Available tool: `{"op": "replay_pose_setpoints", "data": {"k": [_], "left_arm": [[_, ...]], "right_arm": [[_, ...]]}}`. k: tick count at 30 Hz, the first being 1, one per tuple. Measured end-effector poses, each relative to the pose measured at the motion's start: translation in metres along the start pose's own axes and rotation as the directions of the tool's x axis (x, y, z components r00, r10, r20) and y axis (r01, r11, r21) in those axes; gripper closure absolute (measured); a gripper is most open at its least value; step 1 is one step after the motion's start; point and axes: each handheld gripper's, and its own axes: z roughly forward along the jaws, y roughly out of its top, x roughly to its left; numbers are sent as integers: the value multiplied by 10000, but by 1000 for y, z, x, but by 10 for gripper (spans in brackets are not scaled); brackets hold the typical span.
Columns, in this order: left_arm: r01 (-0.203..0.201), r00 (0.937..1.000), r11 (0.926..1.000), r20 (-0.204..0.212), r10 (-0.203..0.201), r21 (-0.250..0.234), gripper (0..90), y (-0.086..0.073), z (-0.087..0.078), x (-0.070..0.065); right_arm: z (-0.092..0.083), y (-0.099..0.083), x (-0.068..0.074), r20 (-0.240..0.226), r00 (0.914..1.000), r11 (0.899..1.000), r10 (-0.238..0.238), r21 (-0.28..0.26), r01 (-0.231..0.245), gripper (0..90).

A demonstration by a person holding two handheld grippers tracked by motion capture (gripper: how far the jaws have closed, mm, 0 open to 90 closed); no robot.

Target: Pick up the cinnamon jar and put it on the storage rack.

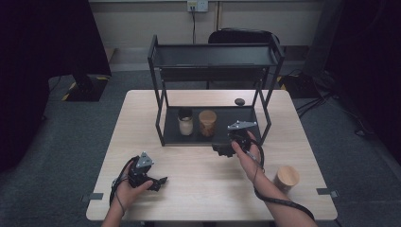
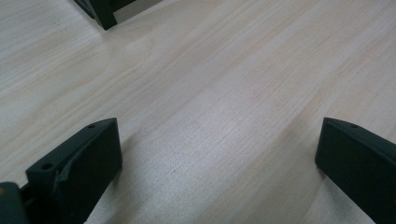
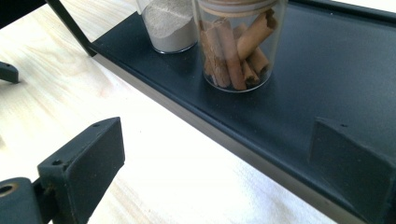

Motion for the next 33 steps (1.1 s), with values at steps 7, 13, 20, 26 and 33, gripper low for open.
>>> {"op": "replay_pose_setpoints", "data": {"k": [7, 13, 20, 26, 33], "left_arm": [[0, 10000, 10000, -1, 0, 0, 1, 0, 0, 0], [-1, 10000, 10000, 1, 1, -1, 1, 0, 0, 0], [-2, 10000, 10000, 0, 2, -1, 1, 0, 0, 0], [-1, 10000, 10000, 0, 1, -1, 1, 0, 0, 0], [2, 10000, 10000, 0, -2, -3, 1, 0, 0, 0]], "right_arm": [[-5, -4, 1, -93, 10000, 10000, -25, -2, 25, 29], [-7, -8, 4, -210, 9998, 10000, 1, -10, -1, 29], [-10, -13, 6, -298, 9996, 10000, -5, 26, 6, 29], [-14, -16, 7, -326, 9995, 10000, -51, 81, 54, 28], [-19, -20, 8, -382, 9993, 9999, -47, 149, 53, 28]]}}
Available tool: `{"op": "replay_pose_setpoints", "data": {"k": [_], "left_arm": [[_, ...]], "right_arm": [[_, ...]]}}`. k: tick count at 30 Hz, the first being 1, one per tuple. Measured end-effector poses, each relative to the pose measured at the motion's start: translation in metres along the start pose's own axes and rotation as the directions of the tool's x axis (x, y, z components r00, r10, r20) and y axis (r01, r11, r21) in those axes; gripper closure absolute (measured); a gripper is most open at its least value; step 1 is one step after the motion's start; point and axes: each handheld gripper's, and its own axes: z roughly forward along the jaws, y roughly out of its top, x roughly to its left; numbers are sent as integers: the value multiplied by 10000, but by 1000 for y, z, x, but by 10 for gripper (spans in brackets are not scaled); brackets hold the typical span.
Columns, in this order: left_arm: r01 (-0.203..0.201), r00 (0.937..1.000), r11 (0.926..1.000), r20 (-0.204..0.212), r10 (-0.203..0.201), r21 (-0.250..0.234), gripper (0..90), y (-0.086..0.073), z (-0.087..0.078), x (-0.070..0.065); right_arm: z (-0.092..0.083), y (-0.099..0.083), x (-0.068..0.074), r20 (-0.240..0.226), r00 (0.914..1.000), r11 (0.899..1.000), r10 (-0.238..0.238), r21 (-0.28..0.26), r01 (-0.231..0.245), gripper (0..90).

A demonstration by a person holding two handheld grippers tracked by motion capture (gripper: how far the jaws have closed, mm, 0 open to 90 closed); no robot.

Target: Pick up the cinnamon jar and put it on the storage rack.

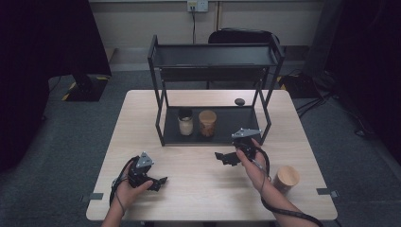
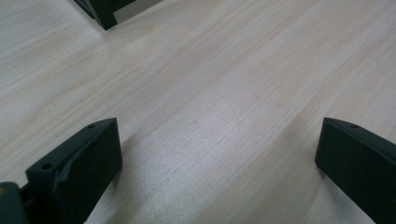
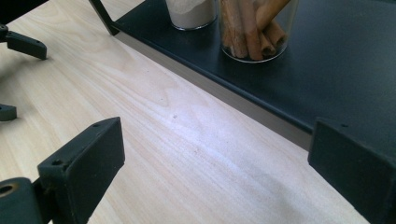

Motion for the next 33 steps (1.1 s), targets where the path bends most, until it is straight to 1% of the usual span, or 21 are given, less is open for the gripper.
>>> {"op": "replay_pose_setpoints", "data": {"k": [8, 12, 20, 26, 33], "left_arm": [[0, 10000, 10000, 0, 0, -1, 1, 0, 0, 0], [-4, 10000, 10000, 0, 4, 4, 1, 0, 0, 0], [-3, 10000, 10000, -1, 3, 1, 1, 0, 0, 0], [0, 10000, 10000, 0, 0, -1, 1, 0, 0, 0], [-1, 10000, 10000, -1, 1, 1, 1, 0, 0, 0]], "right_arm": [[-7, -3, 3, -131, 9999, 10000, -74, 14, 74, 27], [-12, -5, 4, -105, 9999, 9999, -120, 70, 120, 27], [-23, -9, 1, -4, 9998, 9998, -201, 68, 202, 27], [-29, -12, -1, 49, 9999, 9998, -147, 113, 146, 27], [-36, -16, -1, -77, 9999, 9998, -121, 146, 122, 27]]}}
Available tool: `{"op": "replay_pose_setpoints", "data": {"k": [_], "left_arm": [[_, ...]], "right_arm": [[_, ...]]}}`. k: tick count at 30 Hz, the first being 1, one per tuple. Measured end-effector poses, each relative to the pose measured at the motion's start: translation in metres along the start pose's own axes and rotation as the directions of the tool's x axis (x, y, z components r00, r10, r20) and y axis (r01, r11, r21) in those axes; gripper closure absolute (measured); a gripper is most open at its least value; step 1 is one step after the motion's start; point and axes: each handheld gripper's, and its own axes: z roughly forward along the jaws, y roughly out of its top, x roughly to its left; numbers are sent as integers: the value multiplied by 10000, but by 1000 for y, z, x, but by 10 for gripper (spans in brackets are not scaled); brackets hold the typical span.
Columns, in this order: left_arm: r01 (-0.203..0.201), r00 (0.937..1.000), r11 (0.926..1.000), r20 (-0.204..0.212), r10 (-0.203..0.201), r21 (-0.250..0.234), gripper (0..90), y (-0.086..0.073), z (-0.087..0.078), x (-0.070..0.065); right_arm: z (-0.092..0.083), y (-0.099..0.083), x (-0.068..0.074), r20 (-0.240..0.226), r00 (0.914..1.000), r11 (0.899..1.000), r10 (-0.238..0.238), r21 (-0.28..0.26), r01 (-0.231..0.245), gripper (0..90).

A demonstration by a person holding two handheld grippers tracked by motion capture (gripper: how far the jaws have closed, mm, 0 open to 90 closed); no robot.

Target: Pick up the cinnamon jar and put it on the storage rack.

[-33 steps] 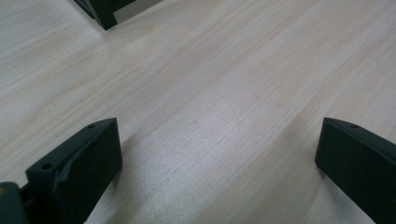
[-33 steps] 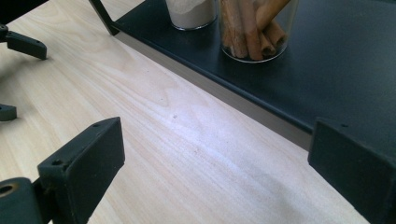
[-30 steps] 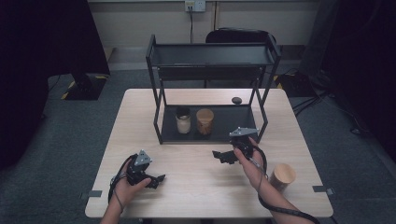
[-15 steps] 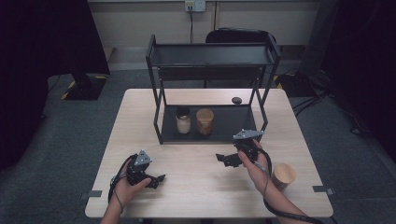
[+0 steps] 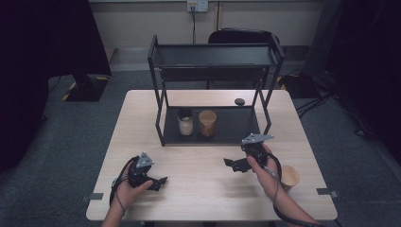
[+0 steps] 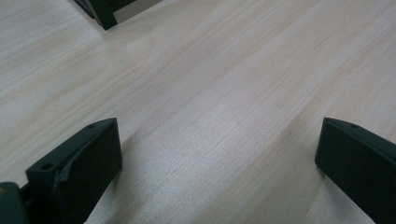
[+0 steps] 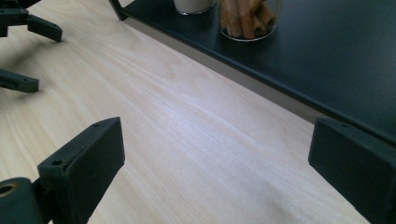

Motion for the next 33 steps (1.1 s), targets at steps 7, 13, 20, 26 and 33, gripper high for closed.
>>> {"op": "replay_pose_setpoints", "data": {"k": [7, 13, 20, 26, 33], "left_arm": [[-9, 10000, 10000, -2, 9, 7, 1, 0, 0, 0], [-6, 10000, 10000, 0, 6, 4, 1, 0, 0, 0], [-5, 10000, 10000, 0, 5, 5, 1, 0, 0, 0], [2, 10000, 10000, 0, -2, -1, 1, 0, 0, 0], [-5, 10000, 10000, 0, 5, 4, 1, 0, 0, 0]], "right_arm": [[-6, -4, 4, -69, 9999, 9998, -144, 109, 145, 27], [-11, -7, 4, -192, 9998, 10000, -9, 69, 10, 26], [-17, -11, 3, -187, 9998, 9999, 101, 14, -101, 27], [-21, -15, 1, -190, 9996, 9998, 215, 19, -215, 26], [-27, -19, 0, -158, 9997, 9998, 199, 16, -199, 26]]}}
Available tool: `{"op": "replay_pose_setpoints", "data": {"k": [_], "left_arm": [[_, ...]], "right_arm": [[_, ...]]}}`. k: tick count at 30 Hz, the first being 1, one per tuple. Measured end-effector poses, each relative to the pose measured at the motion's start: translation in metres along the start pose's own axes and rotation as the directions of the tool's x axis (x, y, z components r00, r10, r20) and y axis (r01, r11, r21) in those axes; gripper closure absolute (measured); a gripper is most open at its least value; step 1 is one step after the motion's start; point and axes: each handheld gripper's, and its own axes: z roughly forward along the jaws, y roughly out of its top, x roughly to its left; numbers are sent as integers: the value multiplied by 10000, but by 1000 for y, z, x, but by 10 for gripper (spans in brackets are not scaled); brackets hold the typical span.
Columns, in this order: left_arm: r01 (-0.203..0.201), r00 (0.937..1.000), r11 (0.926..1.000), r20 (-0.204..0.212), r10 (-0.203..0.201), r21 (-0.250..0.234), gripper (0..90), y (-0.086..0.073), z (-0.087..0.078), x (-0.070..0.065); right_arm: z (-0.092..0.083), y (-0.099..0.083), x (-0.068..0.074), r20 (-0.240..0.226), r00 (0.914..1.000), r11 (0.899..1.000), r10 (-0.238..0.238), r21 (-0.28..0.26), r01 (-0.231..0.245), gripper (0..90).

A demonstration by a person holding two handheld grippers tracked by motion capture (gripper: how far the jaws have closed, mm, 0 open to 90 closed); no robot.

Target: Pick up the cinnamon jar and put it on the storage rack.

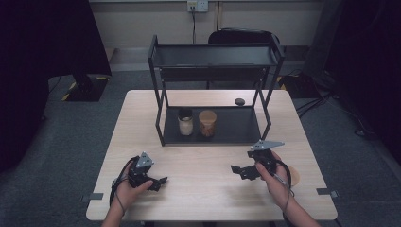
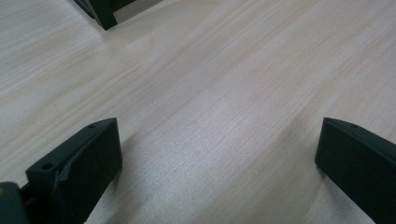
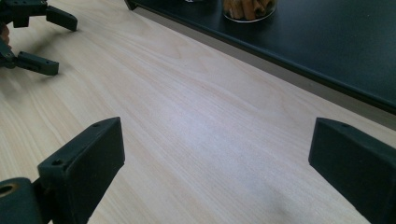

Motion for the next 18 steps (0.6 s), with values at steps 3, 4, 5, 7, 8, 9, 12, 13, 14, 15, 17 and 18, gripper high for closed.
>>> {"op": "replay_pose_setpoints", "data": {"k": [3, 4, 5, 7, 8, 9, 12, 13, 14, 15, 17, 18], "left_arm": [[5, 10000, 10000, 1, -5, -3, 1, 0, 0, 0], [5, 10000, 10000, 1, -5, -3, 1, 0, 0, 0], [1, 10000, 10000, 1, -1, -1, 1, 0, 0, 0], [1, 10000, 10000, 1, -1, -1, 1, 0, 0, 0], [1, 10000, 10000, 0, -1, -1, 1, 0, 0, 0], [1, 10000, 10000, 0, -1, -1, 1, 0, 0, 0], [-1, 10000, 10000, 0, 1, 0, 1, 0, 0, 0], [0, 10000, 10000, 0, 0, 0, 1, 0, 0, 0], [0, 10000, 10000, 0, 0, -1, 1, 0, 0, 0], [-1, 10000, 10000, 1, 1, 2, 1, 0, 0, 0], [-1, 10000, 10000, 0, 1, -1, 1, 0, 0, 0], [-1, 10000, 10000, -2, 1, 0, 1, 0, 0, 0]], "right_arm": [[-3, -2, -1, -20, 10000, 10000, 88, -28, -88, 26], [-4, -3, -1, -12, 9999, 9999, 107, -32, -107, 26], [-5, -3, -2, 10, 9999, 9999, 128, -25, -128, 26], [-7, -5, -3, 31, 9998, 9998, 183, -21, -183, 26], [-8, -6, -4, 53, 9998, 9998, 196, -41, -196, 27], [-9, -7, -5, 65, 9997, 9997, 230, -22, -230, 27], [-12, -10, -7, 122, 9996, 9997, 252, -3, -252, 27], [-13, -11, -8, 114, 9997, 9998, 206, -1, -206, 28], [-14, -11, -8, 167, 9997, 9998, 175, 40, -176, 26], [-14, -12, -8, 183, 9997, 9999, 145, 50, -146, 27], [-15, -13, -8, 169, 9997, 9999, 165, 39, -165, 28], [-16, -14, -8, 167, 9997, 9998, 173, 44, -173, 27]]}}
